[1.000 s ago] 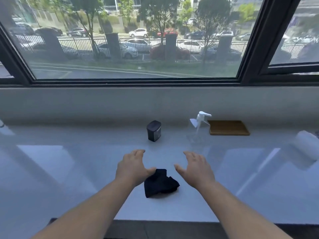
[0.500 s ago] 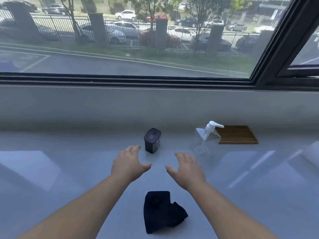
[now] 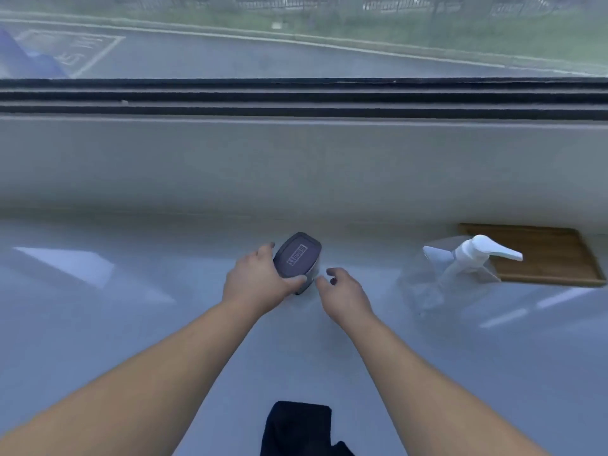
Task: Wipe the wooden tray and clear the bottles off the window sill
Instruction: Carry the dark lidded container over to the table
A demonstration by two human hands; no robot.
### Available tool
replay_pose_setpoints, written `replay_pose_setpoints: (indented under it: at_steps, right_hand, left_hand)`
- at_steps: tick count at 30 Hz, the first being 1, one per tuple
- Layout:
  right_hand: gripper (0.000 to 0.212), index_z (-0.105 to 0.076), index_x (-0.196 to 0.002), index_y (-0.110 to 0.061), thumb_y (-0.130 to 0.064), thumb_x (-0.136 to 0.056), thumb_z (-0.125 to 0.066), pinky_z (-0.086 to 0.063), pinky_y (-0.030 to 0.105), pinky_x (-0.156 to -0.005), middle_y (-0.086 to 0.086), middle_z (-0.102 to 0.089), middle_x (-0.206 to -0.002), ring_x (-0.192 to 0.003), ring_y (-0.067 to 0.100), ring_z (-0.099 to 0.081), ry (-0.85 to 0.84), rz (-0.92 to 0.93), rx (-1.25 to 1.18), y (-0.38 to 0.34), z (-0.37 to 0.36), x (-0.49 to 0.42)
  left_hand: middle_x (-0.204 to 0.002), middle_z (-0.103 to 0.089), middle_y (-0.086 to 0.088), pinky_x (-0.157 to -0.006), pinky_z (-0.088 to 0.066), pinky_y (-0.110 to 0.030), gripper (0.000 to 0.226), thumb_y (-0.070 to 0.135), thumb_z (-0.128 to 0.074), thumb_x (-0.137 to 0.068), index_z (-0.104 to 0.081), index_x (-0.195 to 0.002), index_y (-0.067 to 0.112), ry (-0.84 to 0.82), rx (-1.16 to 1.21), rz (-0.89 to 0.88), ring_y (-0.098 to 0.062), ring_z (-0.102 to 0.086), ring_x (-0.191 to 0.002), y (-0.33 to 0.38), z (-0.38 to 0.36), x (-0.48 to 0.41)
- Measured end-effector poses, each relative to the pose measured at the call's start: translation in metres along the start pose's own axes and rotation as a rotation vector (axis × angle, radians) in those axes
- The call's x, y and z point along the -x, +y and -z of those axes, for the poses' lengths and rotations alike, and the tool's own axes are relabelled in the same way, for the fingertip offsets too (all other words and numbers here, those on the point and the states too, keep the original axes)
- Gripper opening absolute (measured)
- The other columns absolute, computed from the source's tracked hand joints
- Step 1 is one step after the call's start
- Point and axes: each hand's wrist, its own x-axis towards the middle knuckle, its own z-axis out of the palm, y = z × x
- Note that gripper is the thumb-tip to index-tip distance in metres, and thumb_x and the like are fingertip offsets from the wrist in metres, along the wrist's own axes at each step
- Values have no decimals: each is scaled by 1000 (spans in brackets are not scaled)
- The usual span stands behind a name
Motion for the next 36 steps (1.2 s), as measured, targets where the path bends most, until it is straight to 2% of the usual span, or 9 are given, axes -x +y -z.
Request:
replay_pose_setpoints:
  at_steps: [2, 4, 7, 10, 13, 18, 20, 27, 36]
  right_hand:
    - [46, -59, -136, -19, -47, -101, -49, -45, 33, -82, 6, -63, -130, -103, 25, -62, -61, -80, -171, -2, -5, -15]
    - [36, -65, -116, -16, -44, -99, -49, -47, 36, -75, 5, -67, -104, -83, 26, -61, -111, -158, -350, -3, -9, -25]
    - [31, -67, -101, -15, -41, -94, -52, -45, 38, -67, 5, -68, -84, -70, 27, -60, -179, -213, -523, -6, -13, -32]
    - [27, -67, -92, -19, -43, -87, -54, -44, 37, -67, 3, -71, -77, -71, 26, -58, -226, -224, -622, -14, -17, -30]
    - [25, -69, -90, -21, -41, -84, -54, -50, 39, -73, 2, -73, -82, -76, 25, -63, -264, -203, -631, -25, -22, -20]
    - [19, -69, -88, -27, -39, -92, -54, -58, 45, -89, -6, -77, -83, -93, 26, -71, -345, -159, -563, -59, -51, 17]
    - [18, -68, -89, -27, -38, -93, -55, -58, 47, -93, -4, -75, -93, -97, 27, -71, -390, -136, -526, -75, -69, 40]
    - [19, -67, -95, -24, -37, -96, -53, -58, 47, -94, 2, -69, -108, -108, 31, -71, -582, -12, -361, -120, -161, 140]
    - [27, -66, -105, -28, -48, -88, -59, -59, 45, -95, 0, -68, -118, -102, 25, -72, -839, 126, -101, -144, -314, 326]
  left_hand:
    - [-119, -68, 3, -89, -55, -40, 79, 70, -74, -68, -54, -131, 27, -14, 31, 7, -28, -62, -113, 12, -8, -10]
    - [-103, -68, 5, -81, -58, -40, 61, 64, -77, -66, -55, -110, 27, -10, 61, 27, -27, -66, -99, 21, -15, -17]
    - [-98, -69, 4, -72, -55, -37, 49, 54, -78, -68, -57, -102, 26, 29, 99, 71, -28, -67, -90, 26, -21, -21]
    - [-98, -68, 6, -70, -55, -36, 46, 51, -77, -68, -58, -104, 29, 57, 153, 106, -26, -67, -89, 24, -19, -16]
    - [-99, -69, 8, -72, -56, -36, 51, 54, -77, -68, -58, -109, 29, 87, 189, 139, -25, -67, -89, 12, -8, -4]
    - [-97, -69, 11, -69, -54, -33, 52, 55, -76, -66, -58, -109, 32, 164, 238, 231, -22, -67, -88, -26, 29, 30]
    - [-98, -69, 11, -70, -55, -33, 54, 54, -76, -65, -58, -110, 32, 204, 248, 275, -22, -67, -89, -50, 46, 50]
    - [-95, -68, 15, -72, -59, -35, 50, 52, -76, -65, -58, -107, 32, 349, 330, 418, -14, -68, -85, -166, 86, 151]
    - [-87, -67, 15, -63, -56, -30, 49, 61, -70, -58, -57, -98, 36, 541, 399, 694, -10, -66, -76, -341, 113, 345]
